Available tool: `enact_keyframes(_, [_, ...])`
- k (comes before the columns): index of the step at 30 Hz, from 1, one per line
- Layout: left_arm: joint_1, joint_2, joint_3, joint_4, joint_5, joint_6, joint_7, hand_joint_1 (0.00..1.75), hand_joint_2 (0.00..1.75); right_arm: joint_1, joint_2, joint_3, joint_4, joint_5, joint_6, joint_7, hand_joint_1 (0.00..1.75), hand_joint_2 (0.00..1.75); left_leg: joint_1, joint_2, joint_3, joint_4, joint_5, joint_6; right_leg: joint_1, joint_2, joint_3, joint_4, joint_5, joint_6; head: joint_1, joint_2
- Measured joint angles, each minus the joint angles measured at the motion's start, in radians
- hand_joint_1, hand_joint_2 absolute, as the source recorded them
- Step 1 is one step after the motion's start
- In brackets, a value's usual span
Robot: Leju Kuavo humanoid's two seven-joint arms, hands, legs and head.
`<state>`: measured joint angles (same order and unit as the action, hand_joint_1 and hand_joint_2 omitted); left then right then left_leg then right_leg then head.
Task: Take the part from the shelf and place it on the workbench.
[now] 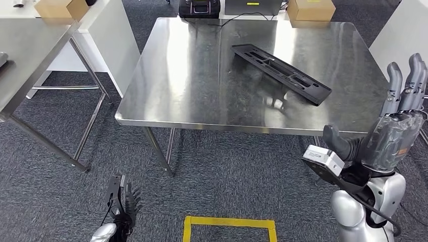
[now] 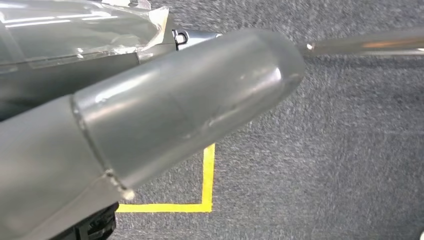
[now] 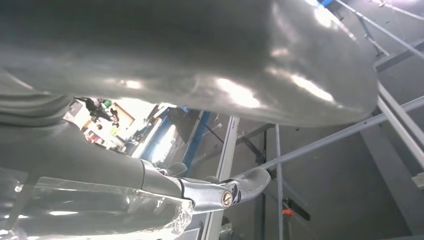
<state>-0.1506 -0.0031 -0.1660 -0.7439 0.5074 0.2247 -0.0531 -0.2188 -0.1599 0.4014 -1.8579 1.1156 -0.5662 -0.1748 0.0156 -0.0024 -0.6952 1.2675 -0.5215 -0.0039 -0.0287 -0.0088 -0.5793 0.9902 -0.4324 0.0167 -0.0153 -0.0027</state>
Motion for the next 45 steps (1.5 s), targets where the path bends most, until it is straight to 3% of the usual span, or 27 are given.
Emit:
enact_keyframes(1, [-0.004, 0.0, 0.001, 0.002, 0.001, 0.0, -0.002, 0.0, 0.0, 0.0, 0.001, 0.001, 0.0, 0.0, 0.001, -0.002, 0.0, 0.0, 0.004, 0.0, 0.047, -0.054, 0.023, -0.002, -0.002, 0.0, -0.012, 0.004, 0.008, 0.005, 0.0, 0.0])
enact_keyframes(3, [-0.013, -0.002, 0.004, 0.003, 0.004, 0.003, -0.007, 0.0, 0.0, 0.0, 0.004, 0.006, -0.001, 0.0, 0.003, -0.009, 0.0, 0.0, 0.005, -0.003, 0.142, -0.184, 0.028, -0.002, -0.002, 0.0, -0.03, 0.011, 0.021, 0.02, 0.001, 0.0])
enact_keyframes(5, [-0.016, -0.003, 0.012, 0.003, 0.006, 0.006, -0.011, 0.0, 0.0, 0.0, 0.006, 0.014, -0.003, -0.002, 0.009, -0.017, 0.0, 0.0, -0.002, -0.006, 0.178, -0.25, 0.016, 0.007, 0.0, -0.001, -0.038, 0.01, 0.037, 0.036, 0.003, 0.0])
enact_keyframes(7, [-0.012, -0.005, 0.019, 0.002, 0.006, 0.008, -0.012, 0.0, 0.0, 0.002, 0.007, 0.023, -0.006, -0.005, 0.015, -0.024, 0.0, 0.0, -0.009, -0.004, 0.165, -0.258, 0.031, 0.029, -0.001, -0.001, -0.046, 0.008, 0.049, 0.052, 0.004, 0.0])
enact_keyframes(8, [-0.01, -0.006, 0.021, 0.0, 0.006, 0.01, -0.012, 0.0, 0.0, 0.004, 0.007, 0.027, -0.008, -0.007, 0.018, -0.026, 0.0, 0.0, -0.011, -0.003, 0.156, -0.26, 0.042, 0.043, -0.002, 0.0, -0.057, 0.019, 0.036, 0.053, 0.004, 0.0])
enact_keyframes(9, [-0.008, -0.007, 0.023, -0.002, 0.005, 0.012, -0.012, 0.0, 0.0, 0.005, 0.007, 0.028, -0.009, -0.008, 0.02, -0.028, 0.0, 0.0, -0.011, 0.0, 0.144, -0.264, 0.056, 0.056, -0.002, 0.0, -0.074, 0.048, 0.006, 0.048, 0.006, 0.0])
enact_keyframes(11, [-0.004, -0.008, 0.026, -0.007, 0.003, 0.016, -0.011, 0.0, 0.0, 0.007, 0.006, 0.031, -0.012, -0.01, 0.023, -0.031, 0.0, 0.0, -0.013, 0.001, 0.114, -0.265, 0.082, 0.071, -0.002, 0.003, -0.116, 0.164, -0.085, 0.03, 0.009, 0.0])
enact_keyframes(12, [-0.001, -0.009, 0.027, -0.009, 0.002, 0.017, -0.011, 0.0, 0.0, 0.008, 0.006, 0.032, -0.012, -0.011, 0.025, -0.033, 0.0, 0.0, -0.016, 0.001, 0.098, -0.264, 0.094, 0.074, -0.001, 0.004, -0.132, 0.233, -0.121, 0.027, 0.01, 0.0])
enact_keyframes(13, [0.003, -0.01, 0.028, -0.011, 0.0, 0.017, -0.01, 0.0, 0.0, 0.009, 0.006, 0.033, -0.013, -0.011, 0.027, -0.033, 0.0, 0.0, -0.018, 0.002, 0.083, -0.264, 0.106, 0.075, 0.001, 0.004, -0.138, 0.286, -0.137, 0.031, 0.01, 0.0])
enact_keyframes(15, [0.011, -0.012, 0.031, -0.013, -0.002, 0.017, -0.009, 0.0, 0.0, 0.013, 0.005, 0.035, -0.014, -0.012, 0.031, -0.035, 0.0, 0.0, -0.023, 0.002, 0.051, -0.263, 0.131, 0.074, 0.005, 0.005, -0.101, 0.298, -0.116, 0.046, 0.01, 0.0])
enact_keyframes(17, [0.016, -0.012, 0.033, -0.017, -0.003, 0.016, -0.009, 0.0, 0.0, 0.013, 0.006, 0.036, -0.018, -0.013, 0.032, -0.035, 0.0, 0.0, -0.027, 0.002, 0.024, -0.262, 0.155, 0.07, 0.011, 0.005, 0.001, 0.183, -0.087, 0.048, 0.01, 0.0])
enact_keyframes(19, [0.018, -0.013, 0.035, -0.022, -0.004, 0.016, -0.009, 0.0, 0.0, 0.012, 0.006, 0.037, -0.026, -0.013, 0.033, -0.035, 0.0, 0.0, -0.03, 0.001, 0.01, -0.262, 0.177, 0.062, 0.02, 0.005, 0.099, 0.04, -0.101, 0.032, 0.008, 0.0])
enact_keyframes(20, [0.019, -0.013, 0.037, -0.024, -0.004, 0.016, -0.008, 0.0, 0.0, 0.012, 0.006, 0.038, -0.03, -0.014, 0.034, -0.035, 0.0, 0.0, -0.03, 0.001, 0.007, -0.264, 0.188, 0.056, 0.024, 0.005, 0.121, -0.001, -0.11, 0.024, 0.008, 0.0])
enact_keyframes(22, [0.023, -0.013, 0.039, -0.025, -0.005, 0.016, -0.006, 0.0, 0.0, 0.016, 0.004, 0.039, -0.033, -0.016, 0.038, -0.036, 0.0, 0.0, -0.026, 0.001, 0.002, -0.269, 0.205, 0.044, 0.023, 0.005, 0.115, -0.018, -0.101, 0.01, 0.006, 0.0])
enact_keyframes(24, [0.03, -0.013, 0.039, -0.025, -0.005, 0.016, -0.004, 0.0, 0.0, 0.02, 0.003, 0.039, -0.034, -0.018, 0.04, -0.036, 0.0, 0.0, -0.021, 0.0, -0.014, -0.242, 0.158, 0.029, 0.014, 0.003, 0.1, -0.02, -0.077, -0.008, 0.004, 0.0])
enact_keyframes(27, [0.035, -0.014, 0.039, -0.026, -0.006, 0.017, -0.003, 0.0, 0.0, 0.025, 0.001, 0.04, -0.036, -0.021, 0.042, -0.037, 0.0, 0.0, -0.01, -0.001, -0.057, -0.074, 0.006, 0.009, 0.01, 0.0, 0.063, -0.018, -0.036, -0.02, 0.0, 0.0])
enact_keyframes(28, [0.036, -0.014, 0.039, -0.026, -0.007, 0.017, -0.002, 0.0, 0.0, 0.028, 0.001, 0.04, -0.036, -0.022, 0.042, -0.037, 0.0, 0.0, -0.006, -0.001, -0.065, -0.015, -0.019, 0.004, 0.01, 0.0, 0.048, -0.017, -0.025, -0.019, 0.0, 0.0])
enact_keyframes(30, [0.037, -0.014, 0.039, -0.026, -0.007, 0.018, -0.001, 0.0, 0.0, 0.034, 0.0, 0.04, -0.036, -0.028, 0.042, -0.039, 0.0, 0.0, 0.001, 0.0, -0.058, 0.04, -0.011, -0.003, 0.008, 0.0, 0.022, -0.013, -0.008, -0.013, 0.0, 0.0])
enact_keyframes(31, [0.037, -0.014, 0.039, -0.026, -0.008, 0.018, -0.001, 0.0, 0.0, 0.038, 0.0, 0.04, -0.036, -0.031, 0.042, -0.042, 0.0, 0.0, 0.004, 0.0, -0.035, 0.028, 0.01, -0.006, 0.007, 0.0, 0.011, -0.01, -0.002, -0.009, 0.0, 0.0])
enact_keyframes(33, [0.038, -0.015, 0.04, -0.028, -0.008, 0.018, 0.0, 0.0, 0.0, 0.045, -0.003, 0.041, -0.036, -0.039, 0.042, -0.049, 0.0, 0.0, 0.011, 0.0, 0.055, -0.068, 0.043, -0.009, 0.003, 0.0, -0.014, 0.0, 0.011, 0.002, -0.001, 0.0])
enact_keyframes(35, [0.038, -0.017, 0.04, -0.034, -0.009, 0.018, 0.0, 0.0, 0.0, 0.049, -0.007, 0.041, -0.037, -0.049, 0.042, -0.056, 0.0, 0.0, 0.008, -0.004, 0.149, -0.199, 0.03, -0.005, 0.002, -0.001, -0.032, 0.009, 0.025, 0.017, 0.0, 0.0])
enact_keyframes(37, [0.04, -0.018, 0.04, -0.04, -0.01, 0.019, 0.0, 0.0, 0.0, 0.054, -0.012, 0.042, -0.038, -0.059, 0.042, -0.062, 0.0, 0.0, -0.002, -0.007, 0.177, -0.255, 0.013, 0.006, 0.004, -0.003, -0.041, 0.009, 0.042, 0.036, 0.001, 0.0])
enact_keyframes(39, [0.046, -0.022, 0.04, -0.043, -0.011, 0.023, -0.001, 0.0, 0.0, 0.062, -0.019, 0.043, -0.038, -0.067, 0.04, -0.068, 0.0, 0.0, -0.006, -0.003, 0.163, -0.263, 0.03, 0.029, 0.003, -0.003, -0.053, 0.011, 0.048, 0.049, 0.001, 0.0])
enact_keyframes(40, [0.048, -0.024, 0.04, -0.045, -0.011, 0.025, -0.001, 0.0, 0.0, 0.066, -0.023, 0.043, -0.038, -0.069, 0.039, -0.069, 0.0, 0.0, -0.006, -0.001, 0.153, -0.267, 0.043, 0.042, 0.002, -0.002, -0.066, 0.028, 0.028, 0.047, 0.002, 0.0])
enact_keyframes(42, [0.05, -0.027, 0.041, -0.049, -0.012, 0.028, -0.001, 0.0, 0.0, 0.073, -0.029, 0.042, -0.038, -0.071, 0.038, -0.071, 0.0, 0.0, -0.008, 0.003, 0.124, -0.27, 0.07, 0.06, -0.001, 0.0, -0.104, 0.122, -0.056, 0.032, 0.005, 0.0])
enact_keyframes(44, [0.052, -0.029, 0.042, -0.05, -0.012, 0.028, -0.001, 0.0, 0.0, 0.077, -0.032, 0.042, -0.038, -0.072, 0.038, -0.071, 0.0, 0.0, -0.011, 0.005, 0.091, -0.269, 0.096, 0.065, 0.001, 0.003, -0.133, 0.251, -0.128, 0.028, 0.007, 0.0])
enact_keyframes(45, [0.054, -0.03, 0.042, -0.05, -0.012, 0.029, -0.001, 0.0, 0.0, 0.079, -0.034, 0.042, -0.038, -0.073, 0.038, -0.071, 0.0, 0.0, -0.012, 0.005, 0.074, -0.269, 0.11, 0.065, 0.001, 0.004, -0.131, 0.292, -0.135, 0.035, 0.007, 0.0])
